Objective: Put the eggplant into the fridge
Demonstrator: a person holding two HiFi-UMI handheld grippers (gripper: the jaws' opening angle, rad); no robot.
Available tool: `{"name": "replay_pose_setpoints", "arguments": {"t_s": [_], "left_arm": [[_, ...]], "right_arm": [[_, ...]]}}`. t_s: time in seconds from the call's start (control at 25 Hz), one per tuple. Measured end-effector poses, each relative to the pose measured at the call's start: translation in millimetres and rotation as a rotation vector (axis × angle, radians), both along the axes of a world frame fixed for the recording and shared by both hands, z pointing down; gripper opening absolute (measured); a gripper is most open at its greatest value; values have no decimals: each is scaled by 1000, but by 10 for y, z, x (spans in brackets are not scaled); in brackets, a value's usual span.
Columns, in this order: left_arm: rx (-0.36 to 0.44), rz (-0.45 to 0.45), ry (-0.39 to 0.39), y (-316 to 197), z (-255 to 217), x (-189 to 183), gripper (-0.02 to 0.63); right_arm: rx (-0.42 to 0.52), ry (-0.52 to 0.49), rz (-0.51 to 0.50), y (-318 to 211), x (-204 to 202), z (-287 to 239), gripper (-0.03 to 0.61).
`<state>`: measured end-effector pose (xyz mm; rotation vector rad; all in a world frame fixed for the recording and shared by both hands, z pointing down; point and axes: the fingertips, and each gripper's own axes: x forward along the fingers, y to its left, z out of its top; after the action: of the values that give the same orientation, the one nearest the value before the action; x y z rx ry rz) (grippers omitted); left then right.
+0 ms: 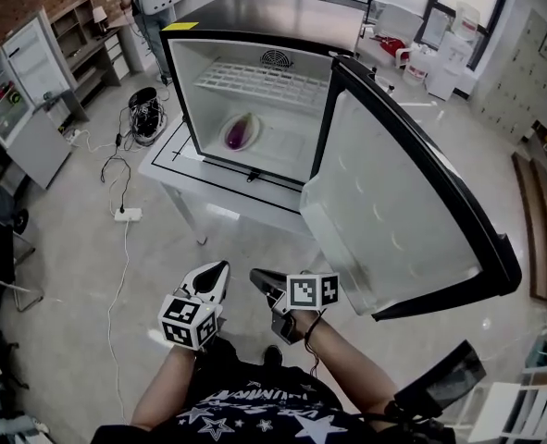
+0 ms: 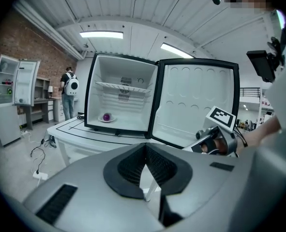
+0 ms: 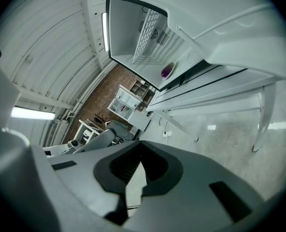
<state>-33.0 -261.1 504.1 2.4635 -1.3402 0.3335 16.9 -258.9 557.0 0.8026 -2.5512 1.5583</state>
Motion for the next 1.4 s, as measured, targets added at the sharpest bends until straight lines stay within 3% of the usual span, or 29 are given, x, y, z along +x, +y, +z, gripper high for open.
{"name": "replay_pose_setpoints", "arguments": {"t_s": [0.52, 0.96, 1.4], "left_arm": [[-1, 25, 28, 549, -17, -263, 9], [38, 56, 55, 1441, -211, -794, 9], [41, 112, 71, 2086, -211, -954, 9]], "right_arm": [[-5, 26, 66, 417, -139, -24, 6], [45, 44, 105, 1251, -633, -262, 6], [29, 86, 129, 1937, -799, -194, 6]]}}
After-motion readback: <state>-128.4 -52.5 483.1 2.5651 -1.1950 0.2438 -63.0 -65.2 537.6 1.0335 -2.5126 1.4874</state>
